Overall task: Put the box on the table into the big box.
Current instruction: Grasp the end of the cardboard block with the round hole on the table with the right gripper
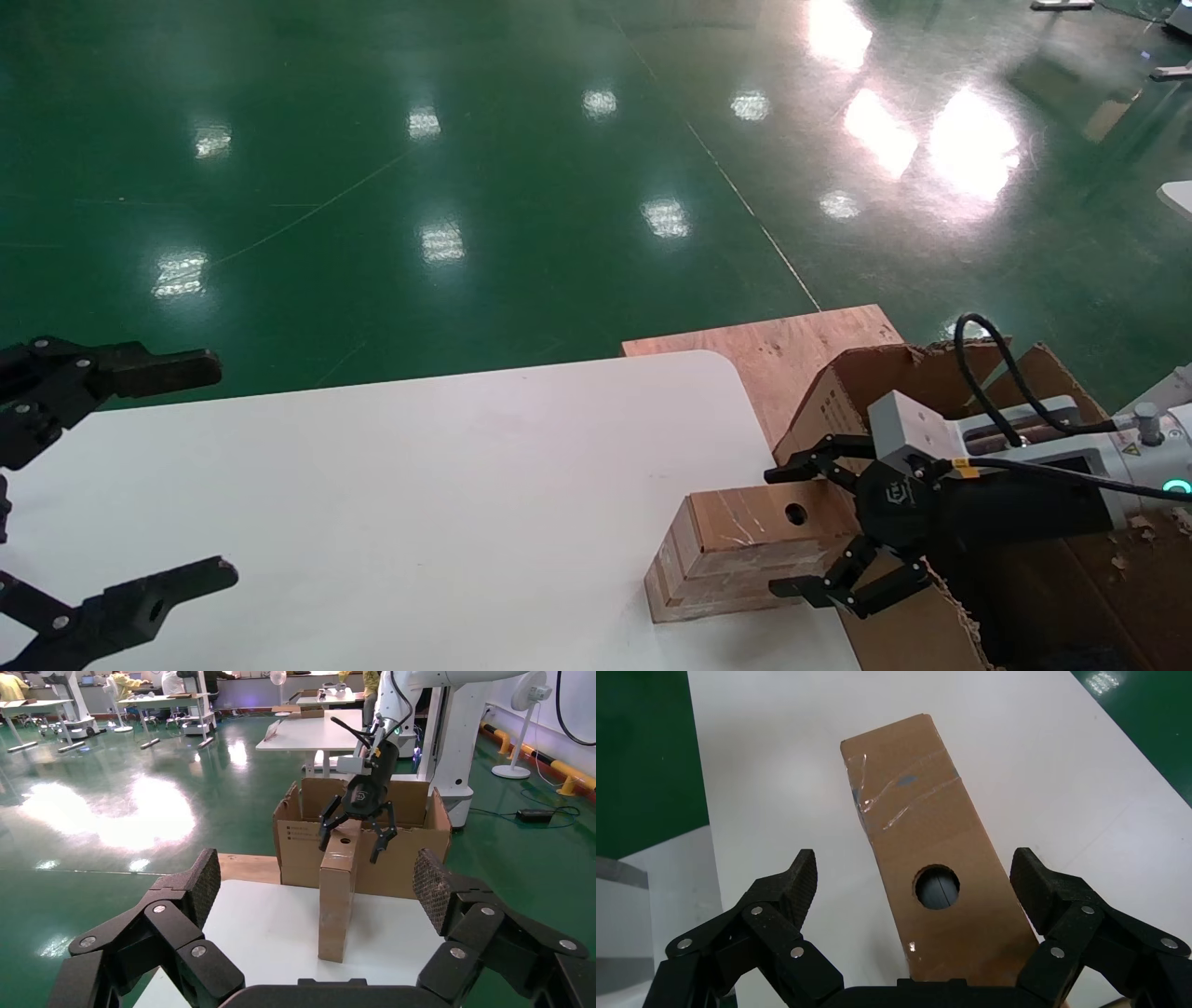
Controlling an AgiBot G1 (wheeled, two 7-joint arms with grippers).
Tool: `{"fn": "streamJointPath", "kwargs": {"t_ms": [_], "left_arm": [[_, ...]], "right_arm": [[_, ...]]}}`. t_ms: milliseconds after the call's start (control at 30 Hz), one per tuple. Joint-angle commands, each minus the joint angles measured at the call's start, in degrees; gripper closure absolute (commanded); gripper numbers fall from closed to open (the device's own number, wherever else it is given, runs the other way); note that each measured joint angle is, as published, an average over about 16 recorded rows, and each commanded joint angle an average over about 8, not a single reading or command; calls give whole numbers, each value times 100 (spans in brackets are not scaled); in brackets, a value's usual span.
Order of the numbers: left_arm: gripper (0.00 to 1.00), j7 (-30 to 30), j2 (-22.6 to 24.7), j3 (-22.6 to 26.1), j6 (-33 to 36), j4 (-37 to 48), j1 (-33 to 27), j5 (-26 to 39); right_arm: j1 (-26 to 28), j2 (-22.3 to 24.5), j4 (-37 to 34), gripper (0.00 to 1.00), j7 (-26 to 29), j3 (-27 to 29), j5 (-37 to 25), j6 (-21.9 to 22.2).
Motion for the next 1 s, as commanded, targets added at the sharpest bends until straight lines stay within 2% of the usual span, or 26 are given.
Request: {"fn": "streamJointPath", "kwargs": {"t_ms": [33, 1000], "left_arm": [[0, 0, 0, 0, 0, 0, 0, 0], [0, 2, -1, 2, -1, 3, 0, -3]], "right_arm": [[24, 20, 55, 0, 4, -20, -29, 22], [105, 26, 63, 0, -74, -48, -85, 121]]}}
